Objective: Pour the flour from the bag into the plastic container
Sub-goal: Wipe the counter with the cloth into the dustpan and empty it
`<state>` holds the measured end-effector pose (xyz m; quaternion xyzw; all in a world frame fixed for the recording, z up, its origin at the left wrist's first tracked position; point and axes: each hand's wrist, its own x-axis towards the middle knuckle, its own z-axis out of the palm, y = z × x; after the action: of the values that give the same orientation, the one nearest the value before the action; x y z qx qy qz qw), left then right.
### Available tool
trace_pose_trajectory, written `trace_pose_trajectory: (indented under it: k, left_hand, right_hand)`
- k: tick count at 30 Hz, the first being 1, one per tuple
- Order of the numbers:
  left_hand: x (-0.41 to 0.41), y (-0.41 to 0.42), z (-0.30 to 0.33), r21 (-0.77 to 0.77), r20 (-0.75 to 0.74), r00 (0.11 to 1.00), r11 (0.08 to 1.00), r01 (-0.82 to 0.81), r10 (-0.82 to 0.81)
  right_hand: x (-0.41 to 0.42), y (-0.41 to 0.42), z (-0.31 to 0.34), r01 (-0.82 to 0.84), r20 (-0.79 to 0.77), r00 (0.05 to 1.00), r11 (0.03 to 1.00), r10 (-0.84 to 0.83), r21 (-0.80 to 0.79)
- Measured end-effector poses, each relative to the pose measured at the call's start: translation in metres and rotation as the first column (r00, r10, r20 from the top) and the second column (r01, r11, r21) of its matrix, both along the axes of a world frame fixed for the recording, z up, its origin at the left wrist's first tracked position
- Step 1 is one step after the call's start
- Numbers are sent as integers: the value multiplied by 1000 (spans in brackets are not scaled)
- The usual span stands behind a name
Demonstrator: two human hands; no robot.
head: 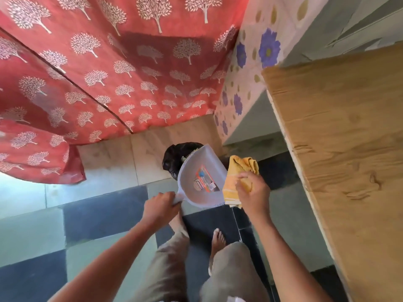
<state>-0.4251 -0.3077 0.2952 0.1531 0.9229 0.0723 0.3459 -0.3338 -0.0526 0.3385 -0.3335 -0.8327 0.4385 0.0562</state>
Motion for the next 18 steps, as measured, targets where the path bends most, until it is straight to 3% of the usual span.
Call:
trace_pose_trajectory:
  k: [7, 12, 18]
  left_hand:
    - [-96, 2, -106, -28, 103, 995, 1000, 2, 1]
    - [-132, 15, -194, -41, 118, 992, 998, 44, -39]
    - [-122, 46, -221, -177, -10, 953, 939, 296, -302]
  right_hand:
    - [-87, 3, -117, 2, 184, 983, 1000, 2, -18]
    - [-115, 0, -219, -12, 211, 977, 999, 22, -46]
    - [-112, -6, -270, -10, 245, 969, 995, 33, -94]
